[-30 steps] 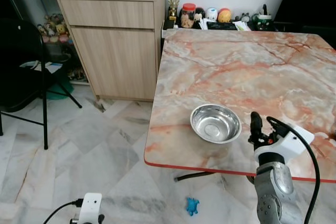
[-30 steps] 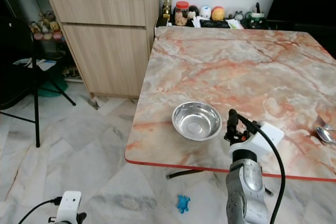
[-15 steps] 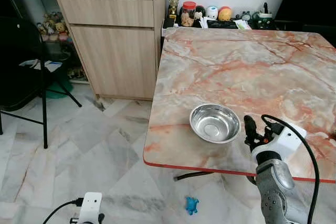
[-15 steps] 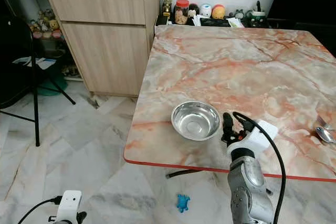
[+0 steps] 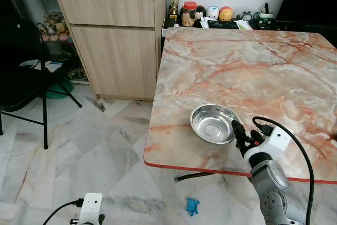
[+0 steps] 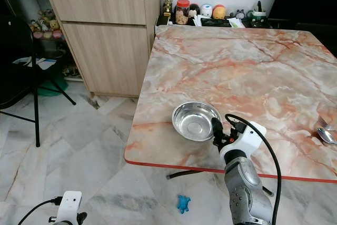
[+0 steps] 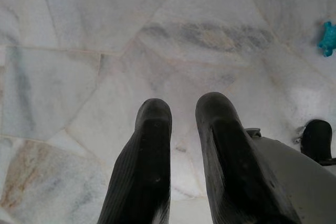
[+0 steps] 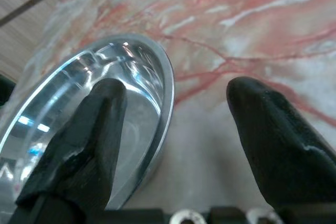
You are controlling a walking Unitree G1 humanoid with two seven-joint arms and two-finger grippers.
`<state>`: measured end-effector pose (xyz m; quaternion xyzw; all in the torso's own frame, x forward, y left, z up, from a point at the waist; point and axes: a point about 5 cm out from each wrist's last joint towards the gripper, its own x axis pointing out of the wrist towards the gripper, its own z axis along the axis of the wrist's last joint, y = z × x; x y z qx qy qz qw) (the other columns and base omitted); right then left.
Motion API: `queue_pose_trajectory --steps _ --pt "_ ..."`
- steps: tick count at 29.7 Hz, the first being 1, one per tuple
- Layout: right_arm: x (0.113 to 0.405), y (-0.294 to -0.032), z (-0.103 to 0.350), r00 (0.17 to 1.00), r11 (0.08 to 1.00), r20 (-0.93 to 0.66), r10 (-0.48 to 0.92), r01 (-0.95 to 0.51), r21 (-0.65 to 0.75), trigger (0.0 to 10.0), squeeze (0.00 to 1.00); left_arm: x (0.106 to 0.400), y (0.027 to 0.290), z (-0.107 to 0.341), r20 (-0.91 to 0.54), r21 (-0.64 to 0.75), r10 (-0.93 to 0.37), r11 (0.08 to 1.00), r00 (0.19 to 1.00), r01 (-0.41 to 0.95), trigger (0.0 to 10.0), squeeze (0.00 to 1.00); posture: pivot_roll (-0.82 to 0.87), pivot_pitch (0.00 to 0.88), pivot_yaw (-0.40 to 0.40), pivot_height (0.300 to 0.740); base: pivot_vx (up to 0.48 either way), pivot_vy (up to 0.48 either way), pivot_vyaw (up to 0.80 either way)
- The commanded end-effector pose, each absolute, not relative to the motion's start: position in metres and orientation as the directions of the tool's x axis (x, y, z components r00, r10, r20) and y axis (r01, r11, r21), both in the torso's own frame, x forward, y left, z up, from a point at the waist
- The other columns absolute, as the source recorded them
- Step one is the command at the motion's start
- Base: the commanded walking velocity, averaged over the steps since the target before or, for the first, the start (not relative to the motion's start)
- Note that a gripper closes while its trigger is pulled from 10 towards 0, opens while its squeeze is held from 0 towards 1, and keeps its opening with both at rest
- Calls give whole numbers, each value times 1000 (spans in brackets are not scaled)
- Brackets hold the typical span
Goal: Setting the table
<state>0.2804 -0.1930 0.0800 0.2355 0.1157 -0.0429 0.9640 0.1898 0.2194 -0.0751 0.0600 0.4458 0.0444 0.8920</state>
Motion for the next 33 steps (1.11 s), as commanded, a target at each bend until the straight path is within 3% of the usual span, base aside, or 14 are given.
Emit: queue_pose_trajectory --steps 1,20,21,22,23,25,26,30,33 --pt "282 -193 79 966 885 -258 -16 134 446 10000 0 188 219 -76 -793 152 131 988 595 -15 10000 0 57 0 -19 740 0 0 0" --pt "287 -183 66 954 873 -297 30 120 473 10000 0 185 218 -78 -801 155 131 988 584 -9 10000 0 62 0 -18 740 0 0 0" --pt "288 -183 67 955 873 -294 30 118 474 6706 0 185 219 -78 -801 155 132 988 584 -10 10000 0 62 0 -18 740 0 0 0" --pt "288 -183 67 956 873 -293 31 117 473 6706 0 185 219 -78 -801 155 132 988 583 -11 10000 0 63 0 -18 740 0 0 0" --pt "290 -182 68 957 874 -290 30 116 472 2392 0 184 220 -78 -802 156 133 988 582 -11 10000 0 61 0 -17 740 0 0 0" --pt "290 -182 68 957 875 -289 27 117 470 2000 0 184 220 -78 -803 156 134 988 581 -11 10000 0 61 0 -18 740 0 0 0" --pt "291 -182 68 958 874 -287 27 116 471 863 0 184 220 -78 -803 156 134 988 580 -12 10000 0 61 0 -18 740 0 0 0" --pt "293 -183 69 961 872 -277 26 114 475 1569 0 183 220 -78 -805 157 134 988 579 -11 10000 0 61 0 -17 740 0 0 0" --pt "295 -181 71 963 871 -269 32 105 480 1294 0 183 220 -79 -805 156 133 988 578 -10 10000 0 61 0 -17 740 0 0 0"
